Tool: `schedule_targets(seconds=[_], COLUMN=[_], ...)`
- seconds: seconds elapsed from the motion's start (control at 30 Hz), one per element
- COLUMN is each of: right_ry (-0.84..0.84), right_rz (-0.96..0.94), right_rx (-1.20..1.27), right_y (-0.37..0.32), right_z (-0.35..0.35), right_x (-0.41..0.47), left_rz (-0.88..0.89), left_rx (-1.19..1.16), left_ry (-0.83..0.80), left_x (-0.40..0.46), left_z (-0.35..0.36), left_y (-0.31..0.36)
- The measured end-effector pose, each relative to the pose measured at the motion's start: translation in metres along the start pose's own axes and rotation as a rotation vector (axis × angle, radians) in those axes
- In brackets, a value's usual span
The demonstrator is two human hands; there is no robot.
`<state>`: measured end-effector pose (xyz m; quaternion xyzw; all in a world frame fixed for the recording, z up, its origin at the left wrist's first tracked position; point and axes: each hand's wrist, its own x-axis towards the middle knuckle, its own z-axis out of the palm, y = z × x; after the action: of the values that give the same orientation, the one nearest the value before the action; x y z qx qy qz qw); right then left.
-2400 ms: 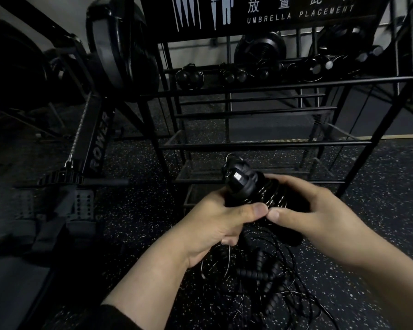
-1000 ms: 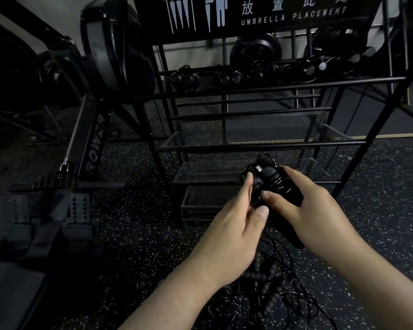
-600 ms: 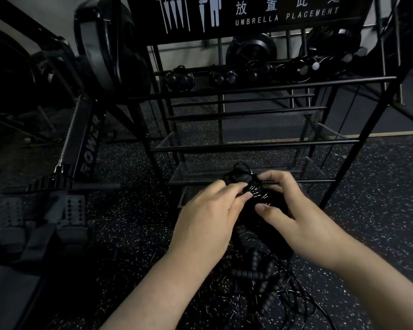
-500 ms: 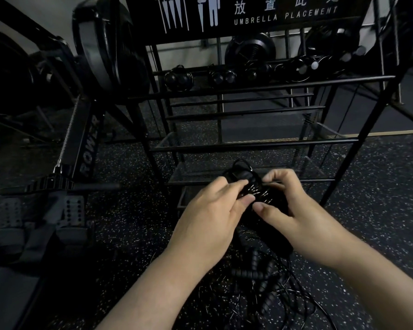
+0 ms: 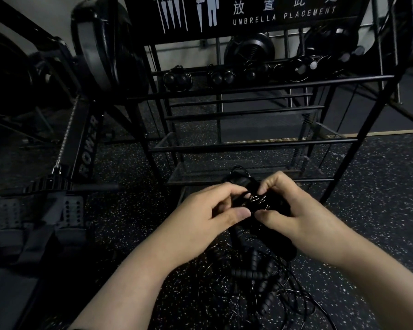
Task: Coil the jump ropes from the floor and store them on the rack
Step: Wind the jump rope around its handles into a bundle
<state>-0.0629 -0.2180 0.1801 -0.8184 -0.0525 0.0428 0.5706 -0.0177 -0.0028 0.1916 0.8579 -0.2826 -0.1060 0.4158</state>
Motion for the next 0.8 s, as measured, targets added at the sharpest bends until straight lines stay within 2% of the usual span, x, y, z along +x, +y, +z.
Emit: schedule_targets(seconds=[0.2, 0.3, 0.37, 0.5, 0.67, 0.8], right_ry=[-0.048, -0.025, -0.004, -0.014, -0.006, -0.013], right_rz=[-0.017, -0.042, -0.046, -0.06, -0.051, -0.08], right_rx=[0.011, 0.002, 0.006, -0.035, -0.086, -0.153], right_y=[-0.0042, -0.0047, -0.0029, 0.0014, 0.0018, 0.0005], right_z=[0.0011, 0.0034, 0.0047, 0.0069, 0.0063, 0.0074], right_x=[-0.0018, -0.0021, -0.0011, 0.0004, 0.0015, 0.0011], left_rz=[-0.03, 0.026, 0.071, 0.072, -0.012, -0.064], left_rx=[-0.15, -0.1, -0.024, -0.031, -0.152, -0.262], left_ry=[0.241, 0.3, 0.304, 0.23, 0.139, 0.218], left_x=[0.0058, 0.0059, 0.0062, 0.0072, 0.0057, 0.0067], left_z=[0.0087, 0.0098, 0.0101, 0.0072, 0.0043, 0.0069], left_y=[0.0038, 0.0065, 0.0079, 0.0061, 0.0049, 0.0059])
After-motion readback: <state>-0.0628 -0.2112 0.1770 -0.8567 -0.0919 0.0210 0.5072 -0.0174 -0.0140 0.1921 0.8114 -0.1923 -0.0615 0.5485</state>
